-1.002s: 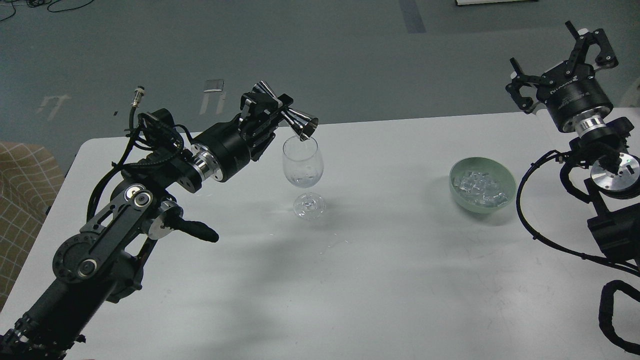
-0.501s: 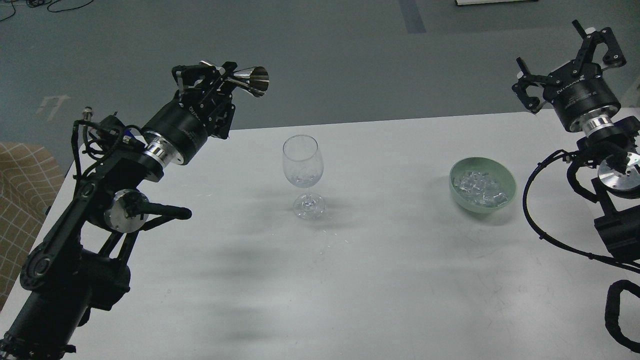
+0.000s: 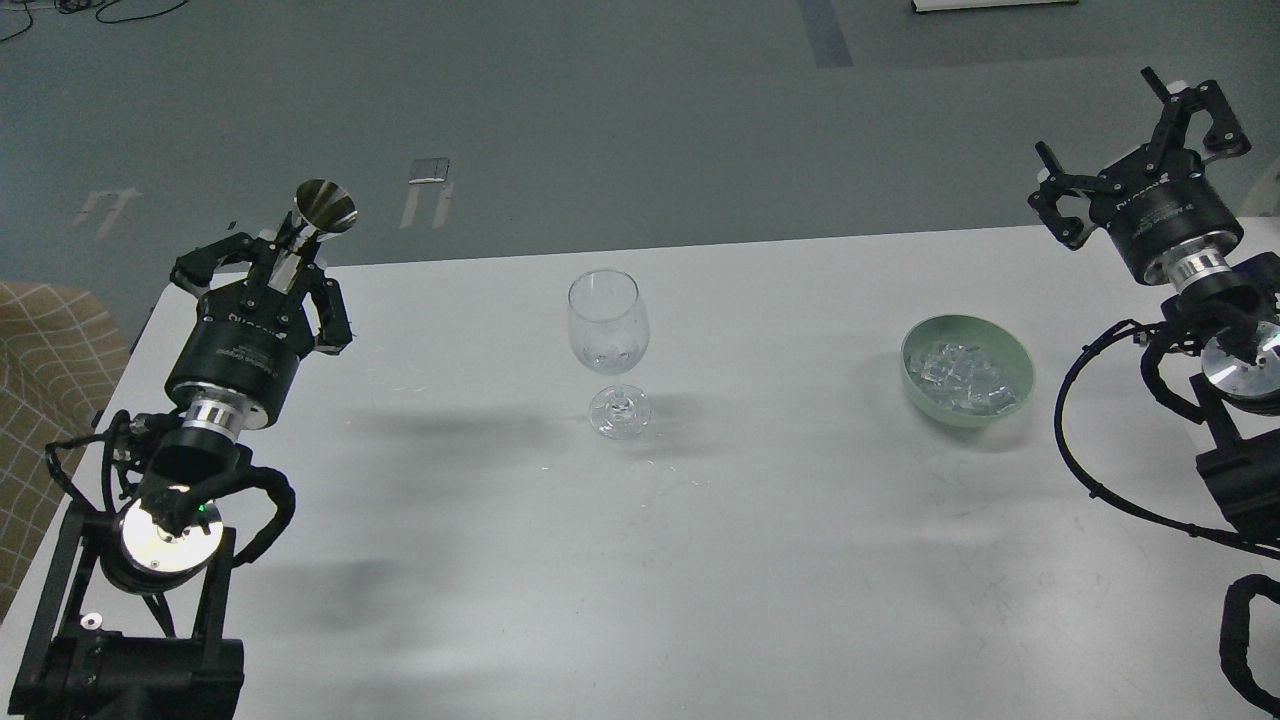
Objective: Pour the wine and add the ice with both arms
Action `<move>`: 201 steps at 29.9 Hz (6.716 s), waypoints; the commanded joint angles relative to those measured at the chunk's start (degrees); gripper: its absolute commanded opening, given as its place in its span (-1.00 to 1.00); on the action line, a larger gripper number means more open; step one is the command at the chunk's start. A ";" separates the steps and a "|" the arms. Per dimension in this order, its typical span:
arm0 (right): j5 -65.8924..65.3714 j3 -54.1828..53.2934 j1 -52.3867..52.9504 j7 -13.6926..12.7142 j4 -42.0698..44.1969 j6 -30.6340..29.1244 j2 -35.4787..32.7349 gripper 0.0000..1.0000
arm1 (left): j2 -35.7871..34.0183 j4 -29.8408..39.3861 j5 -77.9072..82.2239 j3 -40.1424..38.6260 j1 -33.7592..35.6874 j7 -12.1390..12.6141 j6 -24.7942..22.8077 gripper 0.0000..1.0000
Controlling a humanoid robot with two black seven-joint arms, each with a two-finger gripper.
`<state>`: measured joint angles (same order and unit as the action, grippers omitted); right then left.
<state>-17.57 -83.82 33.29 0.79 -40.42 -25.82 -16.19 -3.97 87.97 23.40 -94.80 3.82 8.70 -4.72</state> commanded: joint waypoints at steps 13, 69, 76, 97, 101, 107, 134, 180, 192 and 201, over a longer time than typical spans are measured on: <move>-0.45 0.41 -1.64 -0.08 -0.01 0.50 -2.09 1.00 | 3.71 -17.28 -2.66 -2.14 0.04 -5.62 -0.11 -1.00; -0.54 0.41 -2.09 -0.08 -0.72 1.82 -1.13 1.00 | 3.97 -25.74 -19.98 -7.50 8.40 -18.28 5.51 -0.97; -0.62 0.41 -2.00 -0.08 -0.89 1.82 -0.77 1.00 | 3.97 -25.92 -19.80 -7.41 7.87 -18.37 5.42 -0.78; -0.54 1.20 -1.82 -0.08 -0.63 2.08 -0.69 1.00 | 3.97 -26.09 -19.27 -6.71 7.61 -18.37 4.90 -0.27; -0.54 1.20 -1.74 -0.08 -0.71 2.08 -0.69 1.00 | 3.97 -26.27 -19.19 -6.71 7.78 -18.37 4.72 -0.21; -0.54 1.20 -1.74 0.00 -0.80 2.08 -0.60 1.00 | 3.97 -26.27 -19.19 -6.71 8.05 -18.37 4.72 -0.12; -0.36 1.20 -1.65 0.00 -0.28 2.17 -0.16 1.00 | 3.97 -25.39 -19.01 -6.45 6.38 -18.37 4.11 0.39; -6.15 17.44 11.35 0.00 -0.80 1.73 -3.31 1.00 | -19.41 -11.66 -13.20 4.45 9.10 -15.56 0.42 0.93; -21.87 34.94 17.95 0.27 -5.09 2.35 -14.47 1.00 | -20.90 -15.01 -13.65 3.49 10.16 -11.11 -9.14 0.95; -46.47 43.02 21.99 0.88 -10.89 2.26 -24.32 1.00 | -18.18 -15.28 -14.18 0.42 7.62 -9.41 -7.32 0.96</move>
<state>-56.36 -43.52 53.93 1.38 -48.45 -23.42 -38.35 -22.25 72.51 9.27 -93.25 13.01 -1.00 -12.69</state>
